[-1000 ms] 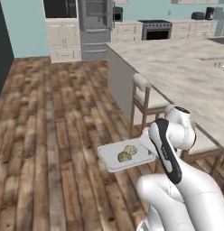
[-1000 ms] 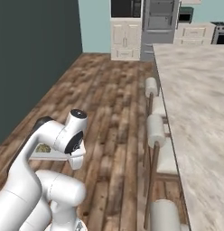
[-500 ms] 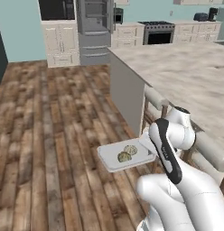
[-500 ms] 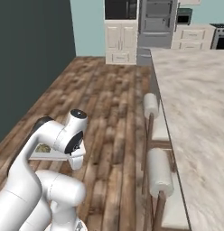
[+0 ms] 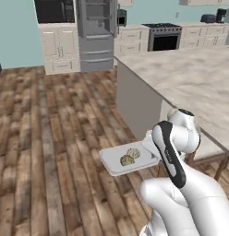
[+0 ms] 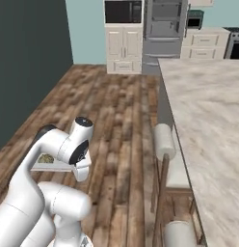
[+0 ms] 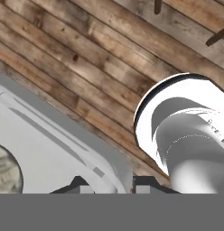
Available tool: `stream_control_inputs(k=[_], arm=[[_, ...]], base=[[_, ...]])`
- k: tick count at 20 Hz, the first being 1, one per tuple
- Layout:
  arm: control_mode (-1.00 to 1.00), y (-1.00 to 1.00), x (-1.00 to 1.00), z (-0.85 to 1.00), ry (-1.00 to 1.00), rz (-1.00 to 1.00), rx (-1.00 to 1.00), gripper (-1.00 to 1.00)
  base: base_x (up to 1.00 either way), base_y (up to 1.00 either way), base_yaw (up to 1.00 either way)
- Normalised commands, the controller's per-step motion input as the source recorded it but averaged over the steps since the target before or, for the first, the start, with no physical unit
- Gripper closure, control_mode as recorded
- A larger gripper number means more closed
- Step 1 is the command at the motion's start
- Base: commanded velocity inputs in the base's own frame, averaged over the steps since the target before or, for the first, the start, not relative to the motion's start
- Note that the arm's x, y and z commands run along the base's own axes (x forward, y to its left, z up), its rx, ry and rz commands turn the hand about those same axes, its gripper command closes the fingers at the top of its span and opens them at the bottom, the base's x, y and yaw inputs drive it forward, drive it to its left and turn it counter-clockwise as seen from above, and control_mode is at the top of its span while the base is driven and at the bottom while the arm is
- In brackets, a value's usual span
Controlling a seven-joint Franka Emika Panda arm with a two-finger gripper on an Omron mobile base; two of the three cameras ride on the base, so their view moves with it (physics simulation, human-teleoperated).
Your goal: Place two dumplings into each of the tupperware containers and then place the containers in the fridge.
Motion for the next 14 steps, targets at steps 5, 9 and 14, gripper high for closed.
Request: stream_control_inputs(k=[5, 9, 14], arm=[[1.0, 0.0, 0.0, 0.0, 0.0, 0.0, 0.0, 1.0], [1.0, 0.0, 0.0, 0.0, 0.0, 0.0, 0.0, 1.0], [1.0, 0.0, 0.0, 0.0, 0.0, 0.0, 0.0, 1.0]], base=[[1.0, 0.33, -0.02], [1.0, 0.31, -0.01], [1.0, 0.28, -0.04]])
